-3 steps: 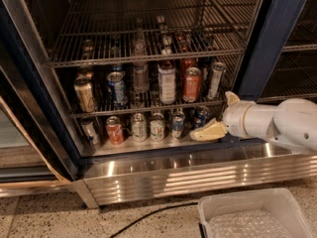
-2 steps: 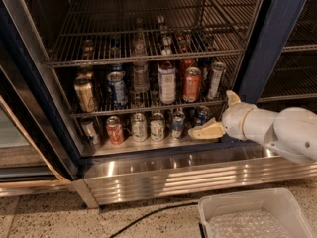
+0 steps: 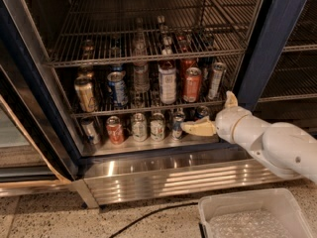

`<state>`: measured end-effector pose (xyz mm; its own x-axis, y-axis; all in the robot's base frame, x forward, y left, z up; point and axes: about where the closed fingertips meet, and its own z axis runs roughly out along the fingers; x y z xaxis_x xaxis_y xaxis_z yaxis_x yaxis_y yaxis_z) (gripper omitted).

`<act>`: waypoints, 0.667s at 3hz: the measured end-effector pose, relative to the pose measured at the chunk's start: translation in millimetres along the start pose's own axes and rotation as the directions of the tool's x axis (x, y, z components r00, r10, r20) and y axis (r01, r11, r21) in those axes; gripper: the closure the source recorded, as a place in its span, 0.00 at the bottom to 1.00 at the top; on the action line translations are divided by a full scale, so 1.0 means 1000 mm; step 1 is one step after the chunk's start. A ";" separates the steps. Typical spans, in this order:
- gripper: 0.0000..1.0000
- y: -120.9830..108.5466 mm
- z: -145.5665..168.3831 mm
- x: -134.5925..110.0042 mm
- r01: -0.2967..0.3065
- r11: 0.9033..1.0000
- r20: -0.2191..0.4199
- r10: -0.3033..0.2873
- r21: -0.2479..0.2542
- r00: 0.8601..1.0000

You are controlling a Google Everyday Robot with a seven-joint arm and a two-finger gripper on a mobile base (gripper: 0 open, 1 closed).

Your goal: Pick coke can from middle shelf of fridge

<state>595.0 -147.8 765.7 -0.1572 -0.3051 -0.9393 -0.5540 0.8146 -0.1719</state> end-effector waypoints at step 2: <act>0.00 0.003 0.002 -0.004 -0.033 0.998 0.026 0.032 0.049 0.999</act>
Offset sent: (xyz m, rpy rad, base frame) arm 0.0003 0.0040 0.0020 0.0277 -0.0160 -0.0435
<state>595.4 -143.0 768.1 -0.1537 -0.2664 -0.9515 -0.5082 0.8472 -0.1551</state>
